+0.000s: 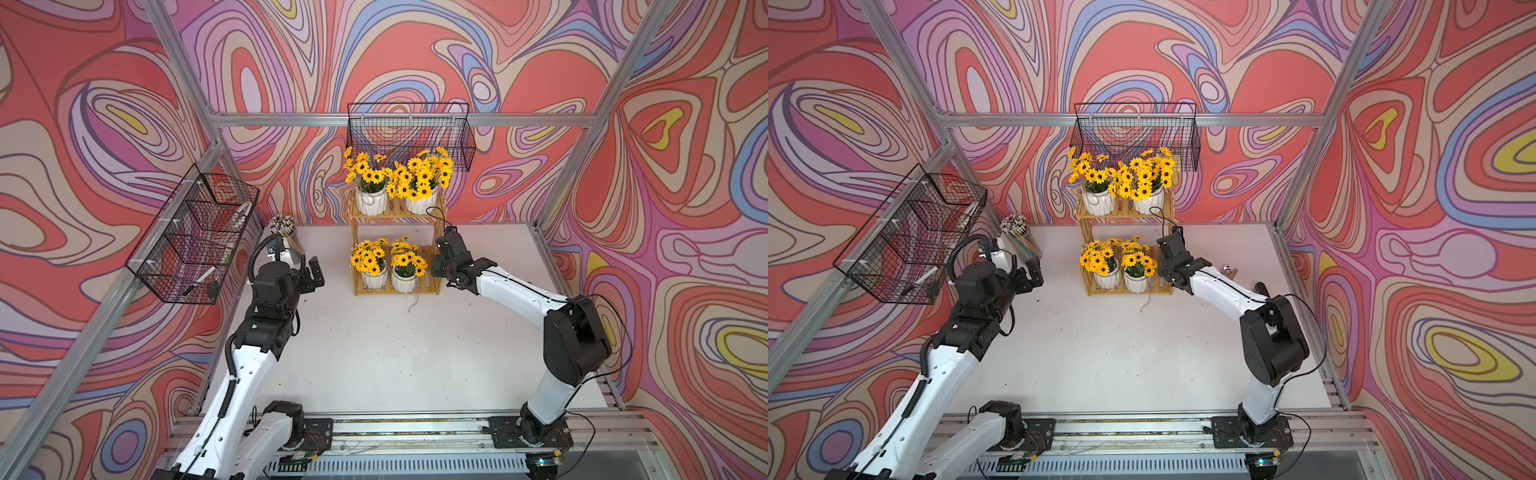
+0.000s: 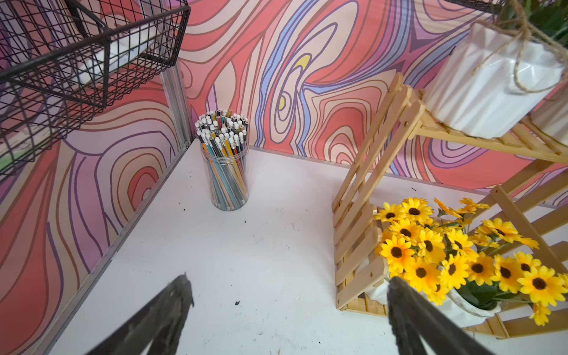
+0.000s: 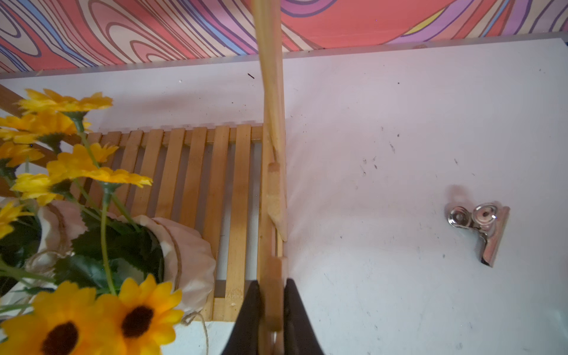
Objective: Take the sunflower pots off the shelves
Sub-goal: Move the shelf to the center of the board.
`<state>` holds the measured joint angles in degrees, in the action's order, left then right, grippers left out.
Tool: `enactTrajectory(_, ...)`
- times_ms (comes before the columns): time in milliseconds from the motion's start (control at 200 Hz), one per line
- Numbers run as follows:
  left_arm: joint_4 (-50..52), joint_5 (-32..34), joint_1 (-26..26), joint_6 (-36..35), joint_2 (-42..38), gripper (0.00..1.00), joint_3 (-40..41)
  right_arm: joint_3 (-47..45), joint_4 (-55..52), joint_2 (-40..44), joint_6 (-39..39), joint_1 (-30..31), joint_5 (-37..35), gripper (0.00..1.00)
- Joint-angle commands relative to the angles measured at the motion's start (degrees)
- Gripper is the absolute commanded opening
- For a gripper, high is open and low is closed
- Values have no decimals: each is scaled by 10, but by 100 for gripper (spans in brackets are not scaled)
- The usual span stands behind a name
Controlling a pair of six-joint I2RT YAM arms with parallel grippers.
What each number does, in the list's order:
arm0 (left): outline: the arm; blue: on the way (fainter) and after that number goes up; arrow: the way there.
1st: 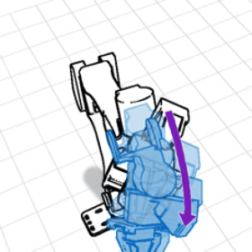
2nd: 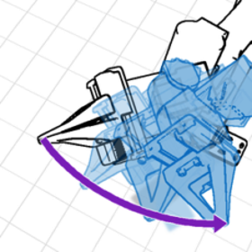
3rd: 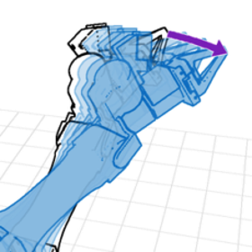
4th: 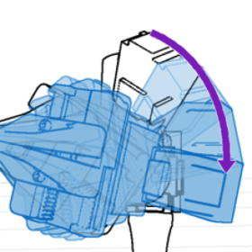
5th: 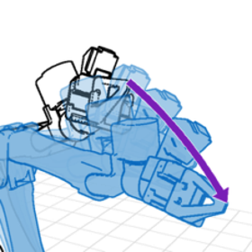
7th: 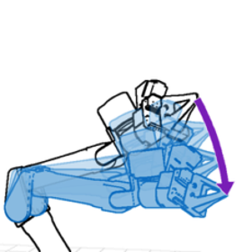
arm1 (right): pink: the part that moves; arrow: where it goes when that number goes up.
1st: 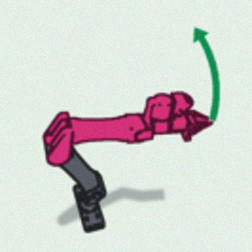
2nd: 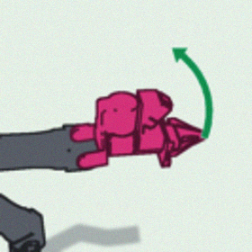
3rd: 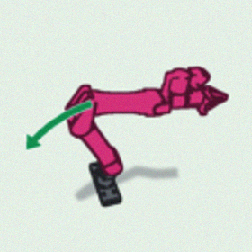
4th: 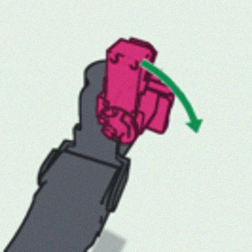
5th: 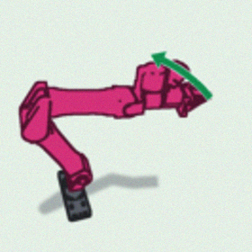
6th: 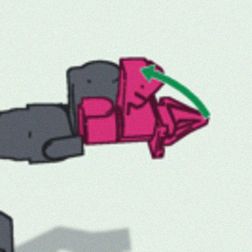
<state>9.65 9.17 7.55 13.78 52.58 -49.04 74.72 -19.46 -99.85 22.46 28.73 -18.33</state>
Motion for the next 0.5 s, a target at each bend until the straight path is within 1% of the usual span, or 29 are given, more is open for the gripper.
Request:
enactTrajectory(0,0,1,0,7,-11,100,6,-15,-7,47,9,10,-28,0)
enactTrajectory(496,-4,0,0,8,-12,100,10,-75,-5,102,16,19,14,0)
